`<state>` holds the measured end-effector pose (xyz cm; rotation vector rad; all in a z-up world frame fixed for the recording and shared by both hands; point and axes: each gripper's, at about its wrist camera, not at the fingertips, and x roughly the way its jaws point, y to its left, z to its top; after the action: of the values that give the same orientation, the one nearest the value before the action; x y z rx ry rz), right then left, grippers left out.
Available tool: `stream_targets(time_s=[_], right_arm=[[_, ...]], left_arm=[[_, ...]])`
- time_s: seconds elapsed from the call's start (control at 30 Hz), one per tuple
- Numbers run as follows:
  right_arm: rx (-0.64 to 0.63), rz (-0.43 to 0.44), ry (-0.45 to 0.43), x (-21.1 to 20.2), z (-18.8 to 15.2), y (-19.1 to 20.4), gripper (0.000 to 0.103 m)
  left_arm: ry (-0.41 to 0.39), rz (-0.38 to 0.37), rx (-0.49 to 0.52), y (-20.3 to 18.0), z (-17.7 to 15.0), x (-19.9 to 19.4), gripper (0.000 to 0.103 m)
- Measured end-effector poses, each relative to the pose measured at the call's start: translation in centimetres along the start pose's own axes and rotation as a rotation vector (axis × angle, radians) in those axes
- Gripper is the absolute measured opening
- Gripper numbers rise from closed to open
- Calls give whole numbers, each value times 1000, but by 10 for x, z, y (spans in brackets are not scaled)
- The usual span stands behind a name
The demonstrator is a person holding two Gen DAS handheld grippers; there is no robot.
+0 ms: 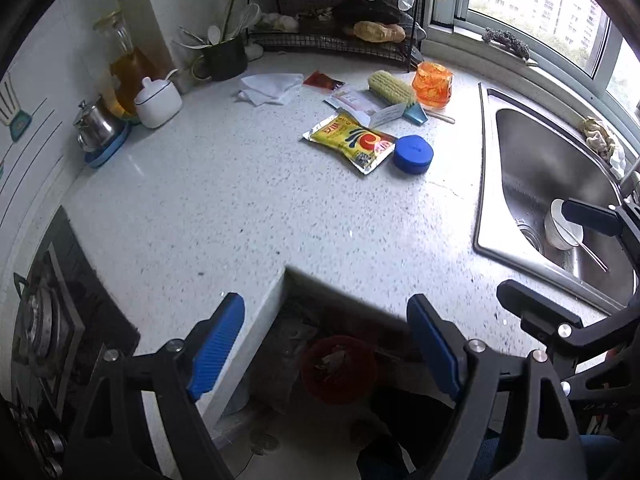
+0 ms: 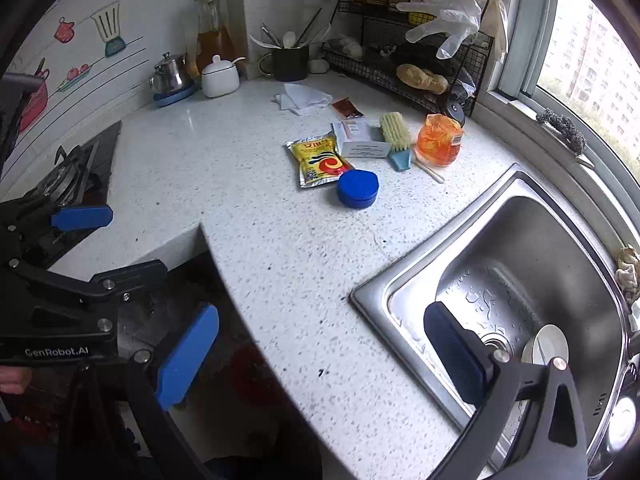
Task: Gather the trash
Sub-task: 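Raise both tools out of the cabinet back over the counter, then grasp the blue round lid with the right tool while the left tool approaches the yeast packet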
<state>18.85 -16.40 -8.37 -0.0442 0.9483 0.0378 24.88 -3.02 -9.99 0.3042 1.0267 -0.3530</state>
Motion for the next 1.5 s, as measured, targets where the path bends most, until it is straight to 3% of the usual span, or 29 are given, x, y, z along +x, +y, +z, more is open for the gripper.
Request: stream_targets(time_s=[0.27, 0.53, 0.83, 1.07, 1.3, 1.5], right_arm=[[-1, 27, 25, 42, 39, -31, 102], [-48, 78, 47, 90, 74, -43, 102], [-90, 149, 121, 124, 86, -41, 77], [-118, 157, 132, 126, 88, -37, 44], [-96, 172, 113, 122, 90, -52, 44], [-70, 128, 81, 102, 88, -77, 44]], left_arm=[[27, -1, -19, 2, 54, 44, 82], [76, 28, -103, 21, 80, 75, 82], [128, 63, -187, 36, 80, 91, 82], [136, 62, -226, 40, 83, 94, 82], [138, 12, -284, 34, 99, 102, 82], [128, -18, -210, 5, 126, 110, 82]])
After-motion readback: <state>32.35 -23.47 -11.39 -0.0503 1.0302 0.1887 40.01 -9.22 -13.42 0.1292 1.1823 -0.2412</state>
